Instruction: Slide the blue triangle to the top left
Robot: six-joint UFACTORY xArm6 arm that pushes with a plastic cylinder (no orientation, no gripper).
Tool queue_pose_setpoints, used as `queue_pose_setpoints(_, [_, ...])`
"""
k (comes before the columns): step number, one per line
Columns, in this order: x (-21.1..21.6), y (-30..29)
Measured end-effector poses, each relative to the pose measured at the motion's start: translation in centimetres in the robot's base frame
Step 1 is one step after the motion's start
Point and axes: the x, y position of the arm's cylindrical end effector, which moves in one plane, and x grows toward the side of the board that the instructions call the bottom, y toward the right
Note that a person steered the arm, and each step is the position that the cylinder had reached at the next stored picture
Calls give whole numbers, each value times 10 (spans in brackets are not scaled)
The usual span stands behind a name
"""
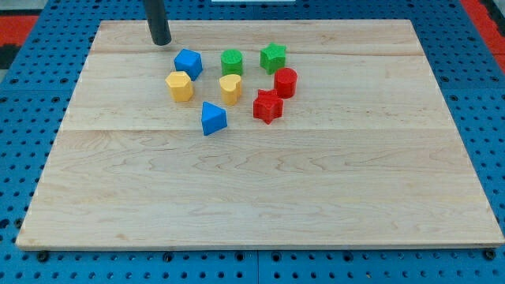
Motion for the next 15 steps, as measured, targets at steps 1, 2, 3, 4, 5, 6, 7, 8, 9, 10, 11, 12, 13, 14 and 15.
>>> queue_pose_setpoints(1, [0, 0])
queue_pose_setpoints(2, [1, -3])
queue_pose_setpoints(3, [2, -3])
queue_pose_setpoints(4, [1, 8])
queue_pose_setpoints(5, [0, 23])
queue_pose_setpoints(6, [-1, 109])
queue_pose_setpoints(7, [-1, 232])
queue_pose_setpoints(8, [59, 319])
queue_pose_setpoints(9, [157, 320])
queue_pose_setpoints(10, [213, 239])
queue_pose_setpoints(11, [183, 114])
queue_pose_setpoints(12, [201, 53])
queue_pose_setpoints(13, [167, 34])
queue_pose_setpoints(14, [126, 6])
queue_pose_setpoints(15, [190, 33])
